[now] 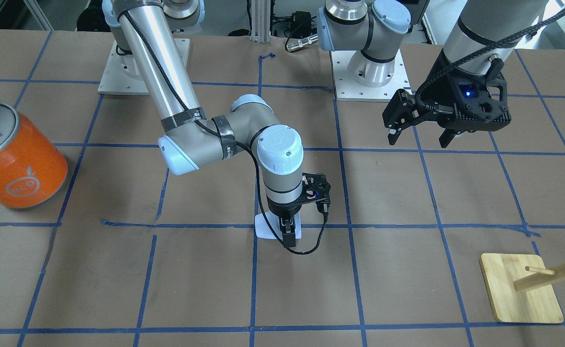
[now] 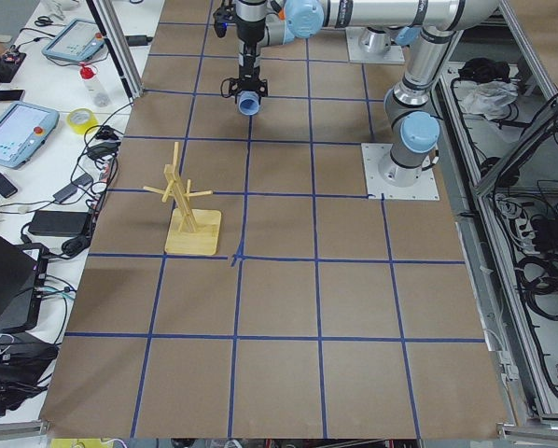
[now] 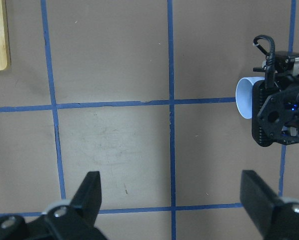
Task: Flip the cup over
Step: 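Hold the cup low with the right gripper, tilting it onto its side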
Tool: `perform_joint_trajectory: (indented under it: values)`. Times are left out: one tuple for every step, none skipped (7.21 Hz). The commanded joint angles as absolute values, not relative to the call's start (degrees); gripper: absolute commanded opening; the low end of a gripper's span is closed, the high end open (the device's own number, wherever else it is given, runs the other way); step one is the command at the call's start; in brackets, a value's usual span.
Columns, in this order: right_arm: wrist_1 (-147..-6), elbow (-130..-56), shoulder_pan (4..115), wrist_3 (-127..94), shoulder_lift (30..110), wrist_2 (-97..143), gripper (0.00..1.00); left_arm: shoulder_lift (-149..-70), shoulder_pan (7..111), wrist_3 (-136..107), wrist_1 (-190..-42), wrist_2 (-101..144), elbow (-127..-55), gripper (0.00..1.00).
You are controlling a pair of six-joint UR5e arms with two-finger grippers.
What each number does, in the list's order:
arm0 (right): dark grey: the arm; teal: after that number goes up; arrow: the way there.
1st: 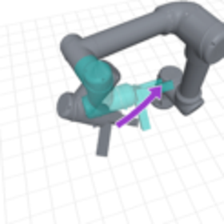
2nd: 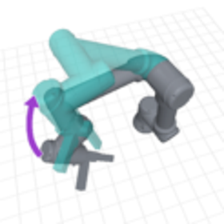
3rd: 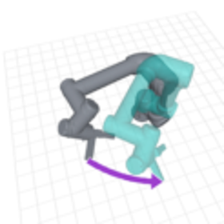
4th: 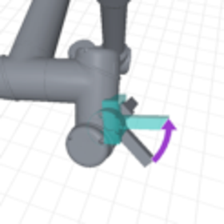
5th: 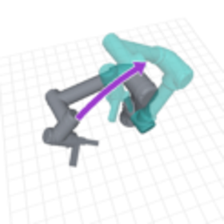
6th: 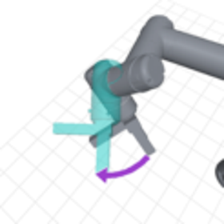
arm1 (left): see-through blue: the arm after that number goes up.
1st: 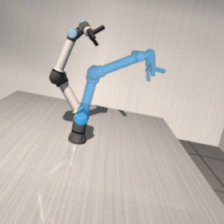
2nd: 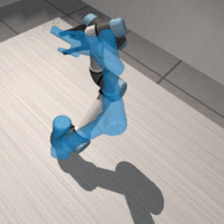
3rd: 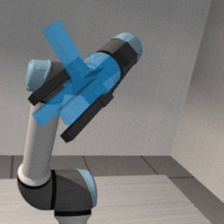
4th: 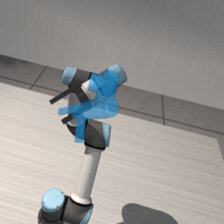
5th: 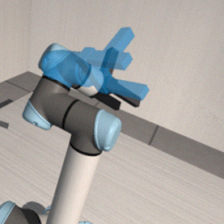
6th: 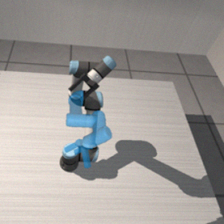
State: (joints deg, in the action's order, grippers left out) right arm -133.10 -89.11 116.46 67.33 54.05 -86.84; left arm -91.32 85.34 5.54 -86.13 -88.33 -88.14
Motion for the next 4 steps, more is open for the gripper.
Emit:
perform_joint_trajectory:
  values:
    - [-131.9,-89.1,116.2,66.4,55.7,-86.8,1.0,-91.3,85.3,5.5,-86.1,-88.3,-88.1,1.0]
    - [-131.2,-89.1,115.6,64.4,56.8,-86.7,1.0,-91.3,85.3,5.5,-86.1,-88.3,-88.1,1.0]
    - [-129.0,-89.1,115.2,64.2,58.3,-86.0,1.0,-91.3,85.3,5.5,-86.1,-88.3,-88.1,1.0]
    - [-126.8,-89.0,114.4,64.2,60.4,-86.0,1.0,-91.3,85.3,5.5,-86.1,-88.3,-88.1,1.0]
